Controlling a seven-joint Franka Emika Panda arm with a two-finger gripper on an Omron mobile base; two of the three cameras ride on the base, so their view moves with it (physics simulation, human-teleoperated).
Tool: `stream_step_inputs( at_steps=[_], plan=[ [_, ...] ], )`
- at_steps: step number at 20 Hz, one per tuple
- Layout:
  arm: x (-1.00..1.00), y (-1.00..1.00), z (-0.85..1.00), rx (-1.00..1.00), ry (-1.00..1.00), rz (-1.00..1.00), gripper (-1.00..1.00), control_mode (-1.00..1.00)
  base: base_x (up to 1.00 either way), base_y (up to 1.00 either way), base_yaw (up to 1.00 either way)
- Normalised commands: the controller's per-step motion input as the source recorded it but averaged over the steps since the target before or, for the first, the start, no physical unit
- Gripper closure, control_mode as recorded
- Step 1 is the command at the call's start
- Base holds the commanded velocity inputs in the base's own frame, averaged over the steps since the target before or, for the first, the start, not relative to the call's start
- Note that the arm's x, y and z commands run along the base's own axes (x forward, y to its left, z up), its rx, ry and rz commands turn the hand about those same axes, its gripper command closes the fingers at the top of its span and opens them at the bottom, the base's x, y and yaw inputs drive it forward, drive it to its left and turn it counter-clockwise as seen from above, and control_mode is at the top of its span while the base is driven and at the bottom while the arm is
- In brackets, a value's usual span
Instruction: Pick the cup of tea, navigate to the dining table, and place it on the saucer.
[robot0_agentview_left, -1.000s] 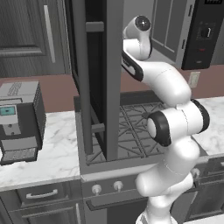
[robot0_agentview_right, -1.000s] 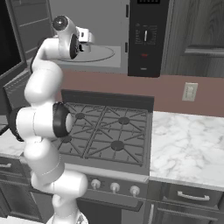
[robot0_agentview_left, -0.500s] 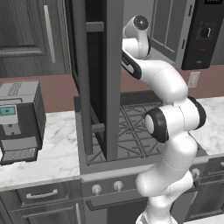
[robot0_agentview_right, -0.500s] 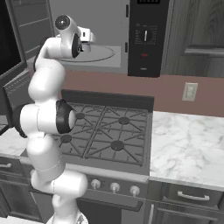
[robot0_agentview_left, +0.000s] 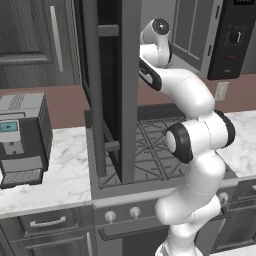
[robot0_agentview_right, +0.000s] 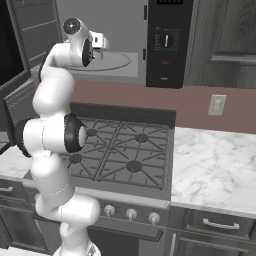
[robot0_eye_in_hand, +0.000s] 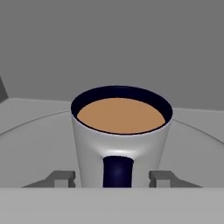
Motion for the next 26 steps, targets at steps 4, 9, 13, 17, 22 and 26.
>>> stream_step_inputs(
  at_steps=[4, 9, 13, 17, 22, 26],
  plan=[
    [0.0, -0.09, -0.01, 0.0, 0.0, 0.0, 1.0, -1.0, 0.0, 0.0, 0.0],
    [0.0, -0.16, -0.03, 0.0, 0.0, 0.0, 1.0, -1.0, 0.0, 0.0, 0.0],
    [0.02, -0.19, -0.02, 0.0, 0.0, 0.0, 1.0, -1.0, 0.0, 0.0, 0.0],
    [-0.79, -0.08, 0.04, 0.0, 0.0, 0.0, 1.0, -1.0, 0.0, 0.0, 0.0],
    [-1.0, 0.0, 0.03, 0.01, 0.0, 0.0, 1.0, -1.0, 0.0, 0.0, 0.0],
    [-1.0, 0.01, 0.0, 0.03, 0.0, 0.0, 1.0, -1.0, 0.0, 0.0, 0.0]
  ],
)
